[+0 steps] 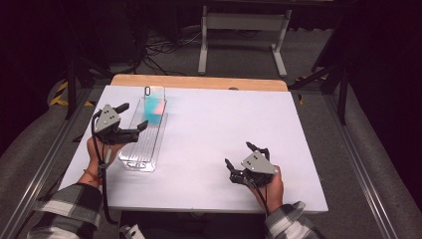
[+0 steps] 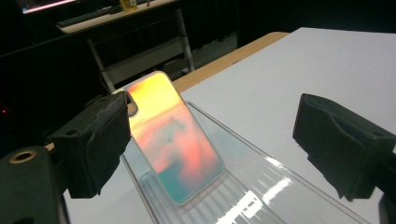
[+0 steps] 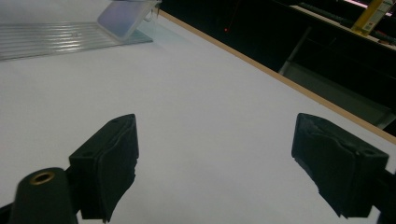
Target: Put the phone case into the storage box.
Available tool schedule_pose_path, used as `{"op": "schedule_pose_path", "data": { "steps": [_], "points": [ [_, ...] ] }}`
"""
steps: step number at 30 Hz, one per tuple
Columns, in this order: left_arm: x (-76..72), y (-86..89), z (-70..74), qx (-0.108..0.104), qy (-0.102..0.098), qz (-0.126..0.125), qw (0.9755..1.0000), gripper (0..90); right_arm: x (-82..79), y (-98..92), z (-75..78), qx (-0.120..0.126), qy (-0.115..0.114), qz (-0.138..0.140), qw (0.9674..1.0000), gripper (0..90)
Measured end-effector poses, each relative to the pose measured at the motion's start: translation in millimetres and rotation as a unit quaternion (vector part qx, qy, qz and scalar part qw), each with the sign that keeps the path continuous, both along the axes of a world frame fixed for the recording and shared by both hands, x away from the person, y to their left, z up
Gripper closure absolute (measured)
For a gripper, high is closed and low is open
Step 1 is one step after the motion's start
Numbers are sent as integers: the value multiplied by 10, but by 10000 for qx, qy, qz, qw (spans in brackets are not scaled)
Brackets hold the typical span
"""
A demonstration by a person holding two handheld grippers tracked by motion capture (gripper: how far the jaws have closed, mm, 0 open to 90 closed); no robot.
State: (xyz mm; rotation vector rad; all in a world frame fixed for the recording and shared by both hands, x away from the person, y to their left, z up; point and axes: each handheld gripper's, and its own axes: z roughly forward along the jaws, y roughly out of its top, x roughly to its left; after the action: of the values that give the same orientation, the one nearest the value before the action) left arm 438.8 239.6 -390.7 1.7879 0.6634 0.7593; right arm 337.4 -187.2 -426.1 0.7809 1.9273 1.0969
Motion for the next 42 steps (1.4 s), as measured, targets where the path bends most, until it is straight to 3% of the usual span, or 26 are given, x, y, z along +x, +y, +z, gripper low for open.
{"op": "schedule_pose_path", "data": {
  "steps": [3,19,27,42],
  "points": [
    [-42,-16,2,-16,-59,-56,10000,116,-5,-25,8,11,-33,-31,10000,143],
    [-170,3,53,-153,37,-299,9994,75,-21,-31,20,10,-33,23,10000,97],
    [-237,-14,75,-82,21,-419,9991,56,-23,-17,14,9,-26,64,10000,67],
    [-410,-51,111,-156,-182,-492,9985,37,-74,22,38,9,-67,183,9998,69]
  ]
}}
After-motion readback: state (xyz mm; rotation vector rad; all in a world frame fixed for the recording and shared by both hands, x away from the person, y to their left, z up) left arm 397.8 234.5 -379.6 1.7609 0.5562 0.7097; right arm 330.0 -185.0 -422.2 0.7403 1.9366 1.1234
